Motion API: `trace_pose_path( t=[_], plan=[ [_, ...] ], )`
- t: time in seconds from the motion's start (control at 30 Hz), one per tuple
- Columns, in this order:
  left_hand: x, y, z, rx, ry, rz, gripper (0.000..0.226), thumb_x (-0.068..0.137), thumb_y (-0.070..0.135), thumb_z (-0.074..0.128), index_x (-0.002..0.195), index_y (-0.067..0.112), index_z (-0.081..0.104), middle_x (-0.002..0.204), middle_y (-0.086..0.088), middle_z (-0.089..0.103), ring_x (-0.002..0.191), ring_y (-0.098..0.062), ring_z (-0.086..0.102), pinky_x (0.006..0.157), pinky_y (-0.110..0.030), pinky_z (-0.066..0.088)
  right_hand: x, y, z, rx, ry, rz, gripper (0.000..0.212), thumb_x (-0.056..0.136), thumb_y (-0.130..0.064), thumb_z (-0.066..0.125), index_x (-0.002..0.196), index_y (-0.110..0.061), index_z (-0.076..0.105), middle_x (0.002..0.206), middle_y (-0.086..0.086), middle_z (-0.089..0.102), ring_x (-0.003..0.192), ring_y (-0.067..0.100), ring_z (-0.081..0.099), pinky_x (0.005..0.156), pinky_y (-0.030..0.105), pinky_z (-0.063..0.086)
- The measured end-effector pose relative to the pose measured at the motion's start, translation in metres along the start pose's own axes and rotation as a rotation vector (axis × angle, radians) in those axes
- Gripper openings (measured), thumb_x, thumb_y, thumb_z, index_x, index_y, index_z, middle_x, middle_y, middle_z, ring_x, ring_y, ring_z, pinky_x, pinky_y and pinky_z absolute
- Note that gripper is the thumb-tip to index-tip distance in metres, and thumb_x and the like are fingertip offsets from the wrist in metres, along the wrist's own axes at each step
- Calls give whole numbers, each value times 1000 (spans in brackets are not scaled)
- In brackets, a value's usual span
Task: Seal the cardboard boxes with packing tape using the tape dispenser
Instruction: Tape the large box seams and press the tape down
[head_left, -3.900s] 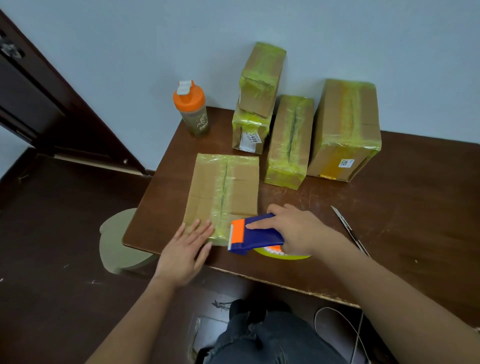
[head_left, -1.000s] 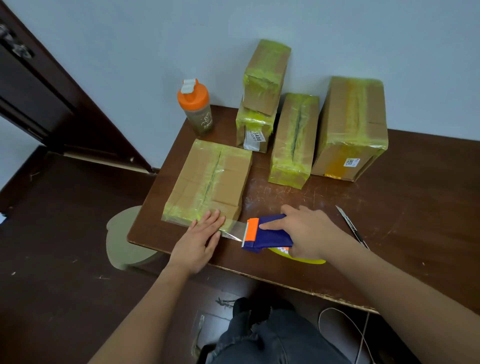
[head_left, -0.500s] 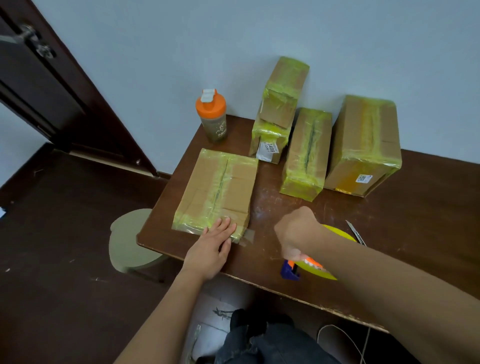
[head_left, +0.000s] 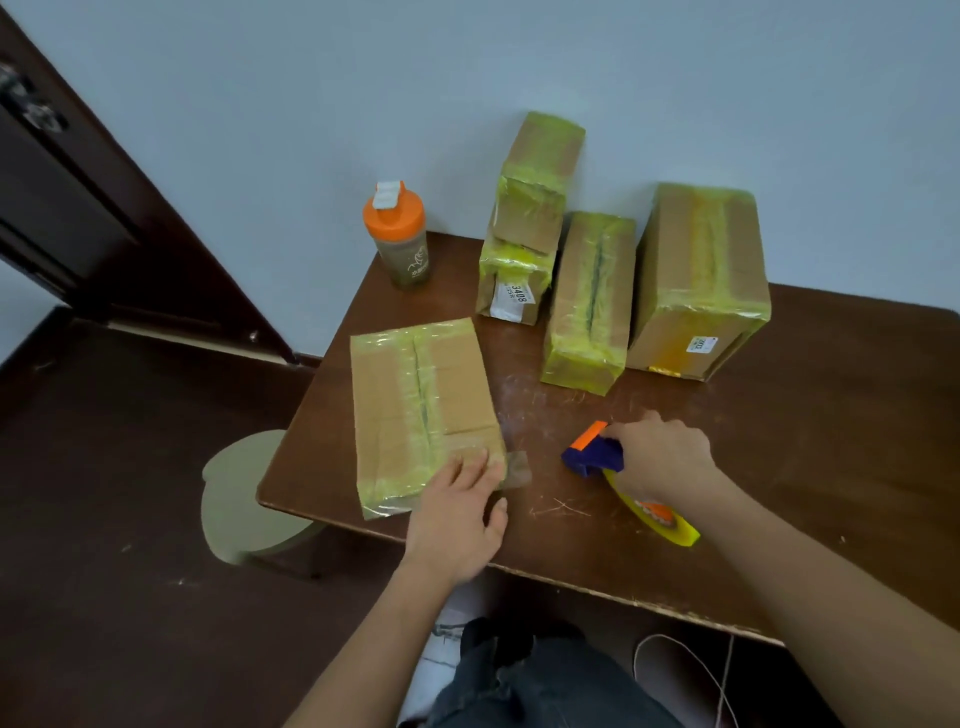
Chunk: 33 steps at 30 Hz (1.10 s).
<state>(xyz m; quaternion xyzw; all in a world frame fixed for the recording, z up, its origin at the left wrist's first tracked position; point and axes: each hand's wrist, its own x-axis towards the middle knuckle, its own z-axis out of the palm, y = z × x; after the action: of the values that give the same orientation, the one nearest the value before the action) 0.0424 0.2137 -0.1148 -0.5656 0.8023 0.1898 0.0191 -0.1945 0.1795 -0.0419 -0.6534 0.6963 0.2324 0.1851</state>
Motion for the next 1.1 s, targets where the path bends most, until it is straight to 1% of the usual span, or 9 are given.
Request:
trace_pose_path(
  t=[0.23, 0.4, 0.53, 0.6, 0.67, 0.73, 0.87, 0.97, 1.1],
  plan=[
    [5, -14, -19, -202, 152, -7, 45, 100, 28, 42, 144, 22, 43, 152, 1, 38, 137, -19, 36, 115, -31, 28, 3, 7, 11, -32, -3, 18, 58, 91, -37, 54, 145, -42, 33, 134, 7, 43, 119, 34, 48, 77, 36, 40],
    [3, -36, -31, -246, 238, -213, 47, 100, 25, 42, 146, 15, 42, 153, -5, 36, 138, -22, 36, 113, -37, 30, 12, 3, 13, -103, -67, 3, 67, 86, -50, 55, 148, -41, 28, 144, 8, 34, 133, 35, 28, 97, 49, 41],
    [2, -51, -33, -327, 312, -314, 46, 101, 25, 40, 145, 11, 41, 152, -6, 37, 140, -21, 31, 115, -38, 26, 2, -4, 10, -178, 68, -47, 77, 87, -65, 48, 153, -37, 20, 152, 10, 27, 141, 34, 18, 113, 57, 20],
    [0, -60, -30, -396, 356, -422, 46, 101, 23, 41, 144, 9, 42, 150, -8, 40, 140, -22, 32, 115, -38, 26, -3, -15, 11, 18, 304, -147, 61, 93, -48, 49, 149, -31, 33, 142, 6, 40, 134, 26, 32, 106, 43, 38],
    [-2, -69, -24, -484, 374, -507, 43, 100, 21, 42, 140, 6, 46, 144, -12, 46, 136, -26, 37, 114, -43, 29, -4, -34, 17, 413, 371, -247, 46, 96, -28, 51, 142, -22, 48, 128, 3, 54, 118, 19, 50, 92, 32, 49],
    [-6, -72, -19, -568, 357, -565, 43, 99, 20, 43, 138, 3, 47, 140, -15, 50, 132, -29, 42, 111, -47, 32, 4, -53, 29, 689, 261, -237, 45, 98, -20, 52, 142, -14, 49, 129, 7, 59, 114, 20, 57, 97, 31, 48],
    [-11, -71, -14, -676, 312, -670, 50, 101, 21, 44, 144, -2, 38, 147, -17, 41, 137, -30, 36, 114, -42, 27, 28, -75, 55, 945, 45, 43, 52, 104, -33, 43, 147, -4, 38, 142, 14, 51, 130, 29, 48, 106, 37, 40],
    [-10, -74, -10, -744, 284, -720, 50, 101, 24, 44, 143, -1, 39, 145, -16, 45, 134, -31, 40, 112, -41, 31, 43, -85, 68, 1350, -33, 269, 40, 103, -39, 42, 117, -6, 61, 111, 11, 63, 107, 28, 60, 97, 43, 50],
    [-8, -77, -5, -804, 275, -699, 34, 101, 21, 43, 126, 5, 60, 118, -10, 65, 108, -29, 58, 88, -36, 44, 48, -90, 66, 1773, -130, 403, 23, 100, -31, 54, 88, -12, 57, 91, 8, 65, 89, 21, 65, 79, 32, 57]
  ],
)
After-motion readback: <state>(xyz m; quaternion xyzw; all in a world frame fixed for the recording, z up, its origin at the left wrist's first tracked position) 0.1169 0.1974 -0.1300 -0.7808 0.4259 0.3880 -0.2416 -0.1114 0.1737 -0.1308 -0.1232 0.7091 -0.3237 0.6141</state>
